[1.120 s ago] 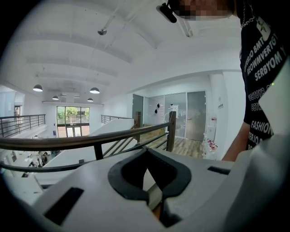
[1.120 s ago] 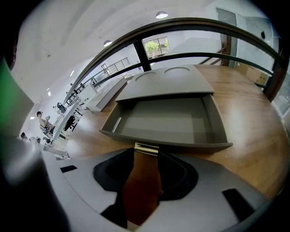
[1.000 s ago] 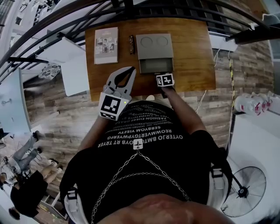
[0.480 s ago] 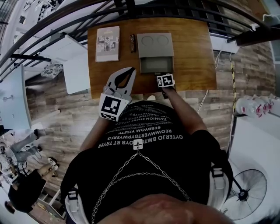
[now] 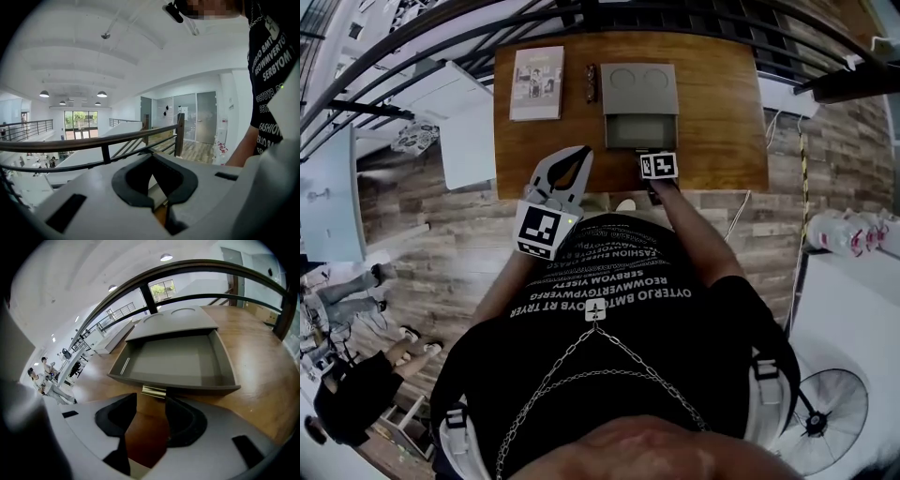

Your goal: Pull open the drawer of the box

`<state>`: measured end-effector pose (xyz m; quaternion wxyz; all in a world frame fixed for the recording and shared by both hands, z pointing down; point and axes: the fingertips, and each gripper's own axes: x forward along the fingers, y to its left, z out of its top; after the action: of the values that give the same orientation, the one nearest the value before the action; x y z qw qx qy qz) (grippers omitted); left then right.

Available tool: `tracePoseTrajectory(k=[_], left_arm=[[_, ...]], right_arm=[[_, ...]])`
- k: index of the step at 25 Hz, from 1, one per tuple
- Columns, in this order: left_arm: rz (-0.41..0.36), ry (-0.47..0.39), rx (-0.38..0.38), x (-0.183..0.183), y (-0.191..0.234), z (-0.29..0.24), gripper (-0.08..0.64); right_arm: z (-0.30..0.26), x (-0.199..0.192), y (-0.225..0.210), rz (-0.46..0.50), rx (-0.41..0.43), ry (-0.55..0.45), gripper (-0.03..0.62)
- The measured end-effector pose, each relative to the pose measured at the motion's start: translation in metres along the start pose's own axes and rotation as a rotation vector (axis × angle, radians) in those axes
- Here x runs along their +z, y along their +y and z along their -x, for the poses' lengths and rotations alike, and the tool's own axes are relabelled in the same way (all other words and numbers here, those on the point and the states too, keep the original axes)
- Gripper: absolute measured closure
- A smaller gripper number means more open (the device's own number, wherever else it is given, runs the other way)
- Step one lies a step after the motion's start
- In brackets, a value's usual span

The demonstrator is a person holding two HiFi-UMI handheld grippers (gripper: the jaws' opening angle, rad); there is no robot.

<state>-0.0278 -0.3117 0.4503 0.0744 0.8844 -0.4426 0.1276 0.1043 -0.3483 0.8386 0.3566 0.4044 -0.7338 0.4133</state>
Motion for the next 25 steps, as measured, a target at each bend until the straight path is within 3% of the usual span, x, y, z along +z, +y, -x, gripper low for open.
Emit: tracePoseTrajectory(k=[7,14,19,22,25], left_arm=[[-0.002,-0.003,0.014,-0.001,-0.002,0.01,0.555],[-0.006,-0.01,0.019,0.001,-0.003,0.015,0.555],[-0.008,-0.009,0.019,0.001,-0.006,0.015,0.555],[-0.009,-0.003,0.014,0.0,-0.01,0.012,0.555],[-0.012,0.003,0.007,-0.002,-0.016,0.011,0.555]], right_arm=[[-0.005,0.005,-0.007,-0.015,-0.064,0.017,0.423],[0.002,0.002,-0.003,0.013,-0.075,0.024,0.439],[0.007,0.001,-0.005,0.044,-0.088,0.011,0.489],[0.004,0.001,-0.005,0.005,-0.064,0.002,0.463],[0.0,0.001,-0.001,-0.074,-0.018,0.002,0.377]])
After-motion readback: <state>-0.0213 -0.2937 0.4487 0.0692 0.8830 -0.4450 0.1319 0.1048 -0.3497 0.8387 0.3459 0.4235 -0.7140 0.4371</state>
